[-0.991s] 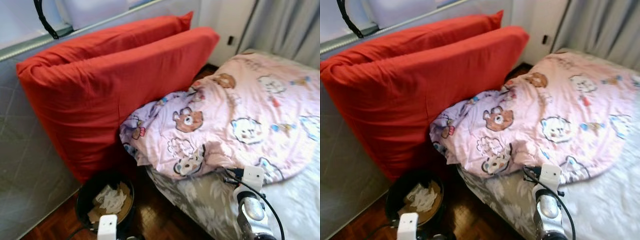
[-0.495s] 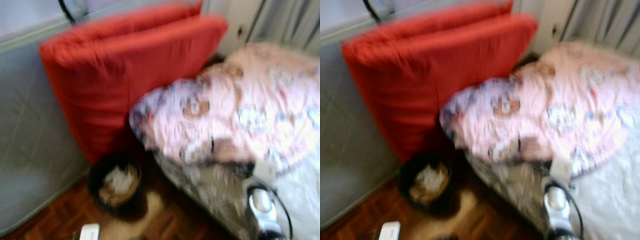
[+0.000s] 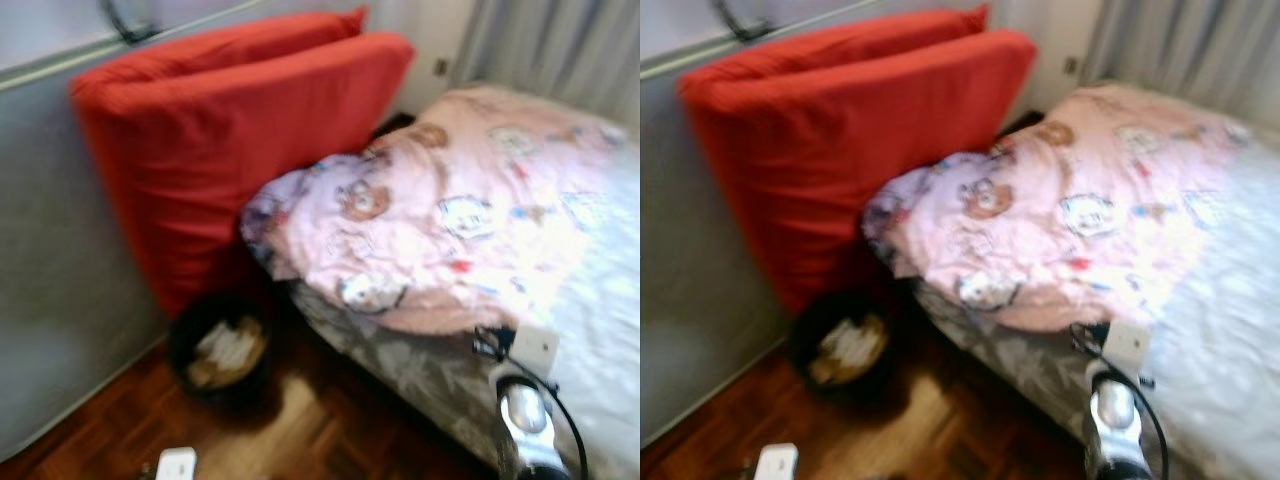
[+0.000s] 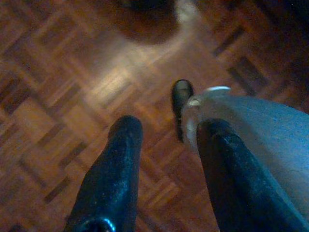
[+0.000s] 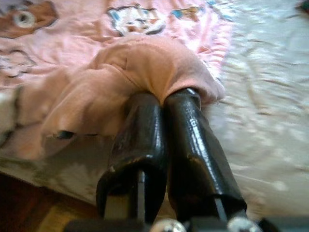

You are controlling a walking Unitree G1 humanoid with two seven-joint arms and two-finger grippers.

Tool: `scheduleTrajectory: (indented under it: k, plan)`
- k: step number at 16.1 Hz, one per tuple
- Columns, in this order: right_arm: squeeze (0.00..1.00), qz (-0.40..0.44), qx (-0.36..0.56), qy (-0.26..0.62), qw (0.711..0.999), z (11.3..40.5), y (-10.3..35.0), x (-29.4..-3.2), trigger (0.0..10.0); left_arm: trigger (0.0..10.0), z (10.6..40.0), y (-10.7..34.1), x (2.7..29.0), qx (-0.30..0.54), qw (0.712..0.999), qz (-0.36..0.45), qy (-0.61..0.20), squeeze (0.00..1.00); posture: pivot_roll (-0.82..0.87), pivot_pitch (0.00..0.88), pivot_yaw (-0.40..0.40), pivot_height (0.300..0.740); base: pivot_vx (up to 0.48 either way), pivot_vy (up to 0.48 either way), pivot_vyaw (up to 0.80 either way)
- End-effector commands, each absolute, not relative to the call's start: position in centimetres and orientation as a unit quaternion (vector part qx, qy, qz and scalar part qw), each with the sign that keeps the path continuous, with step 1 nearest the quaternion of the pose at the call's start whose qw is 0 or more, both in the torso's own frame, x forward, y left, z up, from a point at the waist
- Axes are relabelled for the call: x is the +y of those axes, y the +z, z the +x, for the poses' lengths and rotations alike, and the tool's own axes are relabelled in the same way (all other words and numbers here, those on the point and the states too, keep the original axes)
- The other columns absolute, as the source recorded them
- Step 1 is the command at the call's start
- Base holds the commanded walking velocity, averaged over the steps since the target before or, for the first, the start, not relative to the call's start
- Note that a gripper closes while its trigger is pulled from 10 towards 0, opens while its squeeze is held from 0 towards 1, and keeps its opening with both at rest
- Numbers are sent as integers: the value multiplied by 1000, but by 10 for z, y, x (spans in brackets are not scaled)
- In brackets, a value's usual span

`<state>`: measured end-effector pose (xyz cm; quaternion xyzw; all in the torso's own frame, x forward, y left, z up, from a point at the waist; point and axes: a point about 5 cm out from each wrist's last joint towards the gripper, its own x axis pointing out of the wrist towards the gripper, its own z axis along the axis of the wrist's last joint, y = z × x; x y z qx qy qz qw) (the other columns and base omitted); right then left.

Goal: Clean up the room

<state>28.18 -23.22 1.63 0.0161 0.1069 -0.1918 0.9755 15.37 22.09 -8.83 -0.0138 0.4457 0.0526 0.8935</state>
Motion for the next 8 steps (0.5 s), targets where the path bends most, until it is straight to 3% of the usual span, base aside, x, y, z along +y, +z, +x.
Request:
scheduleTrajectory:
  k: [1, 8]
  plan:
    - [0, 12, 113, -193, 975, 278, 13, -233, 10000, 10000, 144, -93, 220, 464, 884, -19, 56, 0, 62, 88, 20, 740, 0, 0, 0]
    - [0, -19, 232, -226, 946, 261, -13, -243, 10000, 10000, 149, -93, 214, 466, 883, -20, 52, 0, 61, 92, 18, 740, 0, 0, 0]
